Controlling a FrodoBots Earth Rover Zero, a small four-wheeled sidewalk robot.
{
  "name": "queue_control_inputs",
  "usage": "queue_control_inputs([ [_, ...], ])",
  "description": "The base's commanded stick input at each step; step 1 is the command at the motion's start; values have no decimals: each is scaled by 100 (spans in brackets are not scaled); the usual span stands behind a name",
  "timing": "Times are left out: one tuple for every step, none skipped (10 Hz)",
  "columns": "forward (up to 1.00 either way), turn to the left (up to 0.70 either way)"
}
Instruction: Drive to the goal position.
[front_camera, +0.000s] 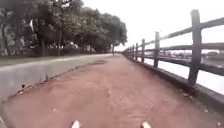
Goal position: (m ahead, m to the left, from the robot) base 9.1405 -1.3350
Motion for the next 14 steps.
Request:
queue_control_inputs([
  [50,0],
  [50,0],
  [50,0],
  [50,0],
  [50,0],
  [50,0],
  [50,0],
  [50,0],
  [50,0],
  [50,0],
  [50,0],
  [50,0],
  [50,0],
  [50,-20],
])
